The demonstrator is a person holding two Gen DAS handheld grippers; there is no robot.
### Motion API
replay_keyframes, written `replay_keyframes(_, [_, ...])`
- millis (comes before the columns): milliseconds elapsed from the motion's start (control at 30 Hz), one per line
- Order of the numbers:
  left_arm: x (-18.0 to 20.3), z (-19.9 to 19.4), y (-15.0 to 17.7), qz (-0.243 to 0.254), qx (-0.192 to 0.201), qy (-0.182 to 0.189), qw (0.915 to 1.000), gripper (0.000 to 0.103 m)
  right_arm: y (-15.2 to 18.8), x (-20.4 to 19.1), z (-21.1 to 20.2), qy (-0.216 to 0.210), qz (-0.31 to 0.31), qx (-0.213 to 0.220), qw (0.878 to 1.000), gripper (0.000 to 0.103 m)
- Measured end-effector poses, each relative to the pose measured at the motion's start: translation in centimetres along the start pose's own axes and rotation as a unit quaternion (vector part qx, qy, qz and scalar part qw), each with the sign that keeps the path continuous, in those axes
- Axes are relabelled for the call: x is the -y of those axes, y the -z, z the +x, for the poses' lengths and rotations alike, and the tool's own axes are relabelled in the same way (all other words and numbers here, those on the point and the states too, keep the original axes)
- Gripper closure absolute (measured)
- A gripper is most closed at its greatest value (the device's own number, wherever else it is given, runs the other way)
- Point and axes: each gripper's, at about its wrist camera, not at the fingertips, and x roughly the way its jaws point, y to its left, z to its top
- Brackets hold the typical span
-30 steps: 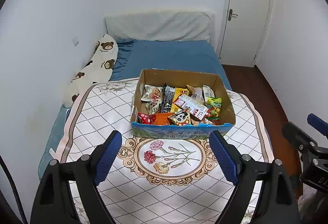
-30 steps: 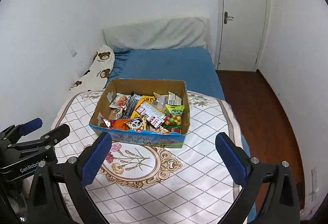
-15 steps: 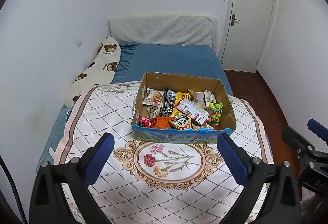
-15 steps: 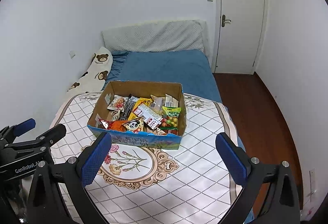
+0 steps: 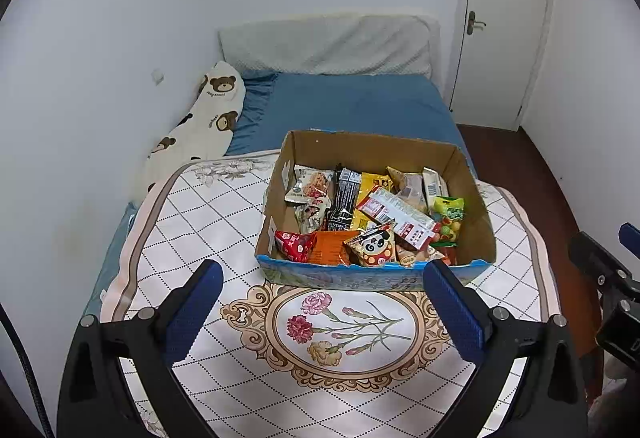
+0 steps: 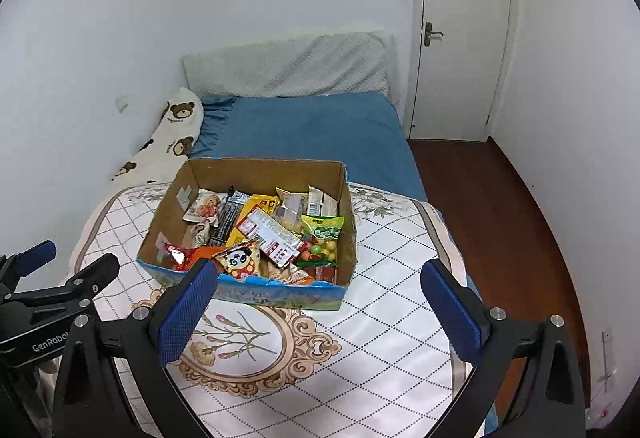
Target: Organize snacks
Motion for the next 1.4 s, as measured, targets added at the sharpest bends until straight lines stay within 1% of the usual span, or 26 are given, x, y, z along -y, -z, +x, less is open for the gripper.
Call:
replay_keyframes(167, [0.4,1.3,-0.4,0.004,0.0,-0.01,0.9999,0.0,0.0,-0.1,1.8,0.004,0.0,-0.007,1.0,0.0])
replay_keyframes(367, [0.7,2.4,-0.7,0.004,-0.005,-0.012,0.9999,0.0,0.2,0.0,3.1,0.007,0.007,-0.016,1.0,0.0])
replay_keyframes(600, [0.7,2.7,-0.6,0.002,-0.007,-0.011,0.9999,0.0,0.3,0.0,3.4,0.013,0.005,-0.018,1.0,0.0])
replay_keyframes(900, [0.6,2.8,-0.6,-0.001,-0.005,-0.016,0.9999,0.0,0.7,0.0,3.8,0.009,0.009,-0.024,1.0,0.0])
replay_keyframes(1400, [0.5,2.5,-0.4,-0.007,-0.005,-0.02,0.9998,0.0,1.1,0.2,3.6,0.01,0.012,-0.025,1.0,0.0])
